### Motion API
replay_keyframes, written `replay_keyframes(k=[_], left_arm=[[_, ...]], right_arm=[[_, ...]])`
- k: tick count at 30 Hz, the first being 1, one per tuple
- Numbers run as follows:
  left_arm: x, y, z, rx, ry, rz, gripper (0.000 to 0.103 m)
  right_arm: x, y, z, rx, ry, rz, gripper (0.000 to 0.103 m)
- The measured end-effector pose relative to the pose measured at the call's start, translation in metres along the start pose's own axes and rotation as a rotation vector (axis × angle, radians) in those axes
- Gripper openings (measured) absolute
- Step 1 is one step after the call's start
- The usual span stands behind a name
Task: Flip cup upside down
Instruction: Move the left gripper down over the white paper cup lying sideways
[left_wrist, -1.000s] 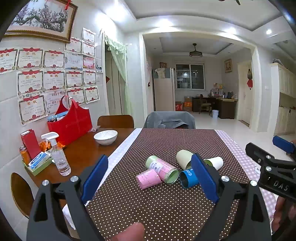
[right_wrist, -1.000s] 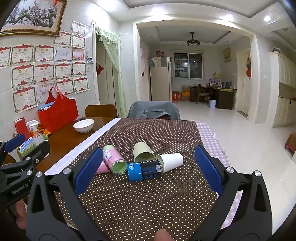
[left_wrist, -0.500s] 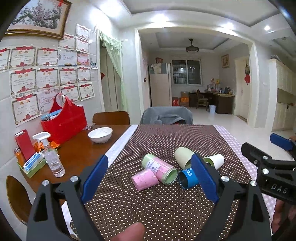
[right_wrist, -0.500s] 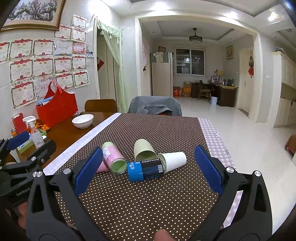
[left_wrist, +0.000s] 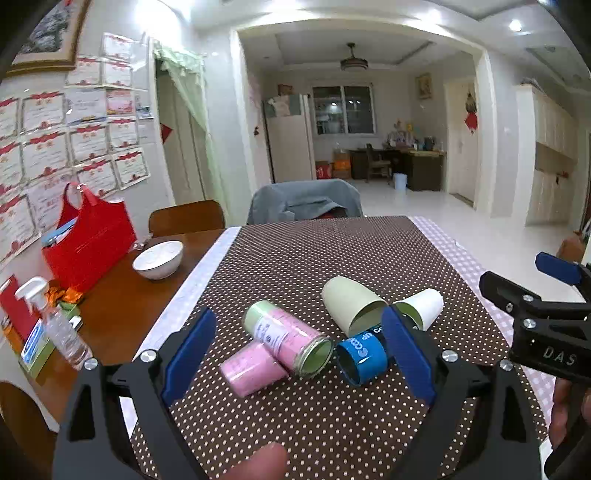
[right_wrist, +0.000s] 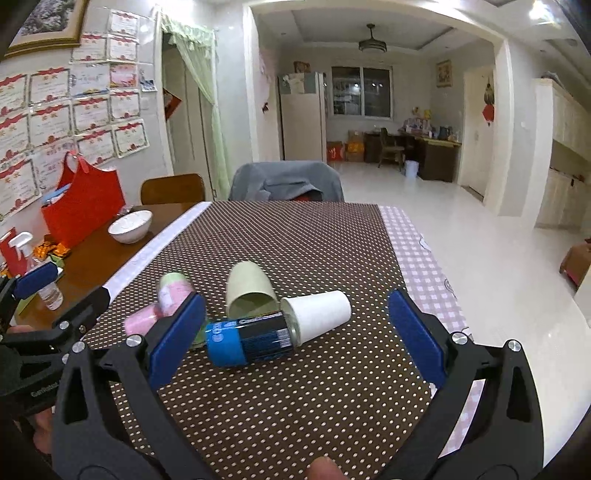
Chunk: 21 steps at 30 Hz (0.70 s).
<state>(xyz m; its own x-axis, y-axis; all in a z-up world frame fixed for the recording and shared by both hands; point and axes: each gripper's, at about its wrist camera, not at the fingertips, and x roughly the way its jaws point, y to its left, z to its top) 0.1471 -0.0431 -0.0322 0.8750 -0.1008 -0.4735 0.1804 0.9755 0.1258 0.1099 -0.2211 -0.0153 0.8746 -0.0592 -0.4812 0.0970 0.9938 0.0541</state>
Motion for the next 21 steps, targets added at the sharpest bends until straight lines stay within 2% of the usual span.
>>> replay_keyframes(k=[6, 11, 21], left_arm=[[0.042, -0.018, 0.010, 0.072, 0.061, -0.057, 0.090], [0.082, -0.042, 0.016, 0.159, 0.127, -0.131, 0.090], [0.156, -0.096, 0.022, 0.353, 0.225, -0.210, 0.090]], right_arm=[[0.034, -0.015, 0.004, 0.010, 0.057, -0.039, 0.097], [0.061, -0.034, 0.001, 0.028, 0.109, -0.073, 0.097], [0.120, -0.072, -0.009, 0.064, 0.208, -0.104, 0.097]])
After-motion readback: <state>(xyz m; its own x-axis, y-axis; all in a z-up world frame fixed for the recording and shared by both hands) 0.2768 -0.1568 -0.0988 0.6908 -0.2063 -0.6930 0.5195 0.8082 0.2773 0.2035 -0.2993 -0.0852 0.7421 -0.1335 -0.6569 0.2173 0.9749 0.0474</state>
